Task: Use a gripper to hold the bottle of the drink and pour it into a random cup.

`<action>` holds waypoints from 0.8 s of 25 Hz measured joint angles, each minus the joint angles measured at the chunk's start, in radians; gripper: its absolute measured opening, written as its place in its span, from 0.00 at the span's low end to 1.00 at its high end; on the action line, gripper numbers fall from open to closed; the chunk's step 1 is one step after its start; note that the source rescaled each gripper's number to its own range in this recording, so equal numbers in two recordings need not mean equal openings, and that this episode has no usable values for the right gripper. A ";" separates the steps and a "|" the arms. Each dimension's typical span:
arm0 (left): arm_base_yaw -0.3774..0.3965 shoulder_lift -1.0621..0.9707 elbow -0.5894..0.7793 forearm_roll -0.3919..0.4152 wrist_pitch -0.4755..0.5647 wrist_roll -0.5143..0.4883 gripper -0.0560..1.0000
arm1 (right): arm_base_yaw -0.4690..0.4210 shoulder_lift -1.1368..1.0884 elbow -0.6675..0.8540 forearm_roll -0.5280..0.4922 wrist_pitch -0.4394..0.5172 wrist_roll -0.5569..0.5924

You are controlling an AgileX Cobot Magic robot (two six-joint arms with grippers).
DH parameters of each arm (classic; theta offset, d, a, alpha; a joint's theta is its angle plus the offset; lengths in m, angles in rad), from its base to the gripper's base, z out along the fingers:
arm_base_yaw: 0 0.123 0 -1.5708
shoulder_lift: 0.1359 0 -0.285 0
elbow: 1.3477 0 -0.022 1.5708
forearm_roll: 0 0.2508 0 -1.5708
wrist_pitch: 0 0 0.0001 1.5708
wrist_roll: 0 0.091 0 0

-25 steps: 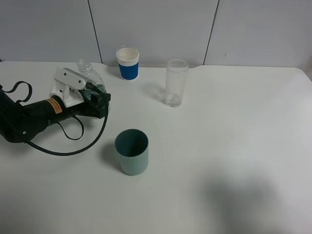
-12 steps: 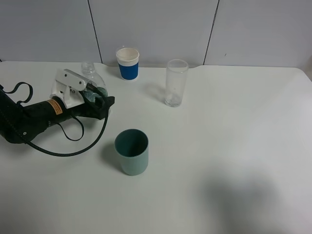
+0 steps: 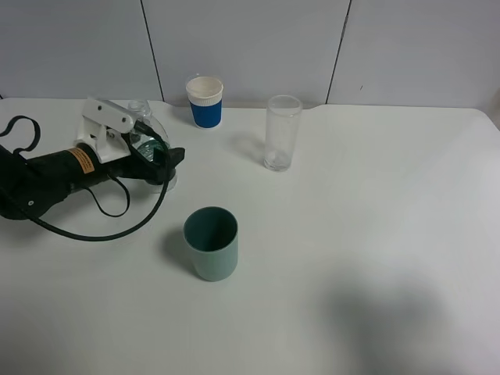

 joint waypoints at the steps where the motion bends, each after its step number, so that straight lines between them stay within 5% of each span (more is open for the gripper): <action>1: 0.000 -0.026 0.010 0.000 0.023 -0.011 0.96 | 0.000 0.000 0.000 0.000 0.000 0.000; 9: 0.000 -0.295 0.135 0.000 0.188 -0.044 0.96 | 0.000 0.000 0.000 0.000 0.000 0.000; 20: 0.000 -0.783 0.186 -0.087 0.707 -0.136 0.96 | 0.000 0.000 0.000 0.000 0.000 0.000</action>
